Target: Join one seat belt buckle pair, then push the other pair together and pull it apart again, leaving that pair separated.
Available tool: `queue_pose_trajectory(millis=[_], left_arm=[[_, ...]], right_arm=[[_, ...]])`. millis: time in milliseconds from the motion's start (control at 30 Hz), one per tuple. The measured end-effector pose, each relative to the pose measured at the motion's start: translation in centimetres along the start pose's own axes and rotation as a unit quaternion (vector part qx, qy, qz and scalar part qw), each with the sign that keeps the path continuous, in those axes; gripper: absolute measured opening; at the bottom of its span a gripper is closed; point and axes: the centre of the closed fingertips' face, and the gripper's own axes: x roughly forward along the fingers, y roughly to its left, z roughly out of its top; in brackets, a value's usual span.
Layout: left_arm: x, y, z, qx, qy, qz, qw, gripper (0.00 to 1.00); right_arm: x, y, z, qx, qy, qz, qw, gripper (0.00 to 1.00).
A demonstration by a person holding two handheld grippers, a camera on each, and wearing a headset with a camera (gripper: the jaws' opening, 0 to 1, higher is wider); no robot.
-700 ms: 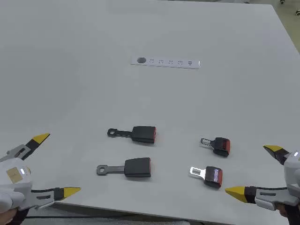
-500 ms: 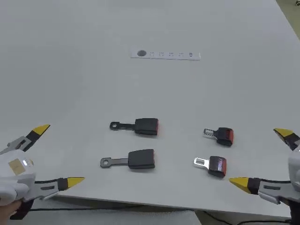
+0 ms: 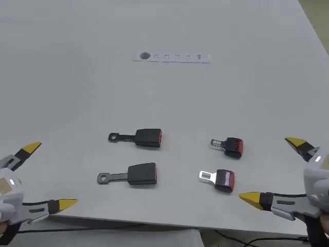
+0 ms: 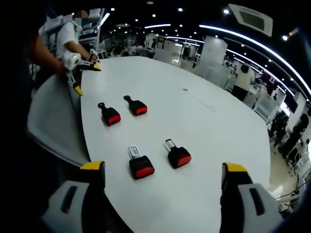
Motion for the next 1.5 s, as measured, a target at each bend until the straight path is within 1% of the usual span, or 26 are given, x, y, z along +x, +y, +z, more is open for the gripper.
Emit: queue_pose_trajectory(millis=[67,133,200,233,267,300,333,400,433,467,500,533,600,633,733,767,933,1000,1033,1067,1100,1133,1167,1300,1400,1500], left_arm=[[0.0,-0.2,0.0,0.0,0.002,-0.003,1.0,1.0],[0.0,-0.3,0.3,0.007,-0.002,-0.005,1.0,1.0],[0.1,-0.5,0.3,0.001,0.0,-0.01,0.9999,1.0],[0.1,-0.6,0.2,0.001,0.002,-0.011,0.9999,1.0],[0.1,-0.7,0.3,0.0,0.001,-0.014,0.9999,1.0],[0.1,-0.8,0.3,0.0,0.001,-0.015,0.9999,1.0],[0.0,-0.9,0.4,0.005,0.002,-0.014,0.9999,1.0],[-0.1,-0.7,0.5,0.012,-0.001,-0.009,0.9999,1.0],[-0.1,-0.6,0.4,0.013,0.001,-0.007,0.9999,1.0],[-0.2,-0.3,-0.2,0.023,0.019,0.0,0.9996,1.0],[-0.1,-0.1,-0.3,0.023,0.022,0.003,0.9995,1.0],[-0.1,-0.1,-0.2,0.019,0.019,0.002,0.9996,1.0],[-0.2,0.0,-0.2,0.023,0.02,0.005,0.9995,1.0],[-0.3,0.0,0.1,0.028,0.015,0.005,0.9995,1.0],[-0.5,-0.1,0.4,0.026,0.01,0.004,0.9996,1.0],[-0.5,0.0,0.5,0.025,0.007,0.005,0.9996,1.0],[-0.8,0.3,0.7,0.027,0.002,0.011,0.9996,1.0],[-0.9,0.5,0.8,0.028,0.001,0.016,0.9995,1.0],[-0.9,0.5,0.8,0.029,0.001,0.017,0.9994,1.0],[-1.0,0.5,0.8,0.03,0.001,0.016,0.9994,1.0],[-1.0,0.4,0.8,0.031,0.002,0.013,0.9994,1.0],[-0.9,0.0,0.3,0.027,0.013,-0.002,0.9995,1.0],[-0.9,-0.2,0.0,0.028,0.022,-0.009,0.9993,1.0],[-1.1,-0.2,0.2,0.028,0.021,-0.01,0.9994,1.0],[-1.3,-0.1,0.6,0.014,0.023,-0.007,0.9996,1.0],[-1.5,-0.6,1.0,0.018,0.029,-0.01,0.9994,1.0]], right_arm=[[-0.1,0.1,-0.2,0.014,-0.002,-0.002,0.9999,1.0],[-0.1,0.3,-0.5,0.021,-0.001,-0.005,0.9998,1.0],[-0.3,0.4,-0.9,0.031,0.002,-0.01,0.9995,1.0],[-0.4,0.4,-0.9,0.032,0.002,-0.012,0.9994,1.0],[-0.6,0.4,-1.1,0.03,0.003,-0.024,0.9993,1.0],[-0.8,0.3,-1.3,0.017,0.008,-0.032,0.9993,1.0],[-0.8,0.7,-1.3,0.02,0.008,-0.026,0.9994,1.0],[-1.0,0.5,-1.4,0.019,0.011,-0.031,0.9993,0.99],[-1.1,0.4,-1.2,0.021,0.011,-0.034,0.9991,0.99],[-1.2,0.3,-0.9,0.027,0.007,-0.035,0.999,0.99],[-1.3,0.1,-0.8,0.029,0.006,-0.04,0.9988,0.99],[-1.4,0.1,-0.6,0.03,0.003,-0.042,0.9987,0.99],[-1.4,0.2,-0.5,0.03,0.002,-0.04,0.9987,0.99],[-1.3,0.3,-0.6,0.025,0.003,-0.039,0.9989,0.99],[-1.3,0.7,-0.7,0.023,0.007,-0.035,0.9991,1.0],[-1.4,1.0,-0.6,0.027,0.007,-0.03,0.9992,0.99],[-1.8,1.0,-0.4,0.038,0.008,-0.033,0.9987,0.99],[-1.9,1.0,-0.5,0.031,0.013,-0.031,0.9989,0.98],[-1.9,1.0,-0.4,0.017,0.013,-0.031,0.9993,0.98],[-1.9,1.2,-0.4,0.013,0.015,-0.028,0.9994,0.98],[-1.9,1.2,-0.3,0.009,0.014,-0.027,0.9995,0.98],[-1.9,1.3,-0.2,0.006,0.012,-0.026,0.9996,0.98],[-1.8,1.4,-0.1,0.006,0.012,-0.025,0.9996,0.98],[-1.7,1.7,0.4,0.009,0.014,-0.018,0.9997,0.98],[-1.8,1.7,0.7,-0.002,0.014,-0.017,0.9998,0.97],[-1.7,1.6,0.8,-0.004,0.014,-0.015,0.9998,0.98]])
